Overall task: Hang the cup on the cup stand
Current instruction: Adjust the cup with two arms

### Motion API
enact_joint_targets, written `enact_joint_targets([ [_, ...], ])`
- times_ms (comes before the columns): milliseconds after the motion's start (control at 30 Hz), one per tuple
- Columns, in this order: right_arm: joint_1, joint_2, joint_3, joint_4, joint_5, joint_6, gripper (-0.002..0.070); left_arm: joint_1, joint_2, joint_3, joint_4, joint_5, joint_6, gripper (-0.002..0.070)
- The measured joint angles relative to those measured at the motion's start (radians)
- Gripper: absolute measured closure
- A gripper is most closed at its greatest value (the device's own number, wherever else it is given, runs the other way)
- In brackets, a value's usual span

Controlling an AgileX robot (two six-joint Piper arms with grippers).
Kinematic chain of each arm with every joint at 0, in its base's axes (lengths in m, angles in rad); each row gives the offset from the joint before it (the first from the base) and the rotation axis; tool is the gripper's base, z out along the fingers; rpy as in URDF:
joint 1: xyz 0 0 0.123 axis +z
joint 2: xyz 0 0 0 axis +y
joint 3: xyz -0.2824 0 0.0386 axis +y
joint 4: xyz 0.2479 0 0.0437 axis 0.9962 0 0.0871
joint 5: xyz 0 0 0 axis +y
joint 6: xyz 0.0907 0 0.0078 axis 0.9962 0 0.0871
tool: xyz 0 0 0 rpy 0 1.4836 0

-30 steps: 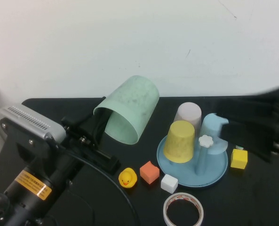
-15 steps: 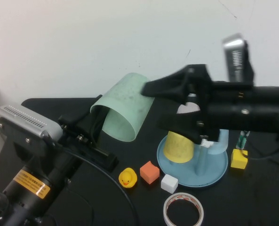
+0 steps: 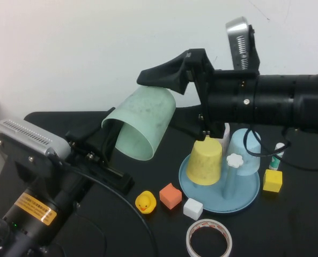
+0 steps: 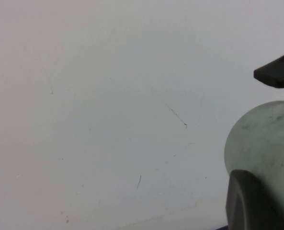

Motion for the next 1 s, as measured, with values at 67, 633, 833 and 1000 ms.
enact_joint_targets([
  [67, 0.006, 0.01, -0.01, 0.0, 0.003, 0.002, -0.0021, 0.0, 0.0, 0.0, -0.006, 0.0, 0.0, 0.067],
  [633, 0.024, 0.037, -0.032, 0.0, 0.021, -0.05, 0.0084, 0.0, 0.0, 0.0, -0.065, 0.0, 0.032, 0.065],
  [833, 0.008, 0.038, -0.032, 0.0, 0.035, -0.111, 0.0084, 0.0, 0.0, 0.0, -0.061, -0.002, 0.068, 0.0442],
  [1000, -0.065, -0.006, -0.032, 0.0, 0.037, -0.231, 0.0084, 0.0, -0.039, 0.0, 0.001, 0.005, 0.079, 0.0267],
])
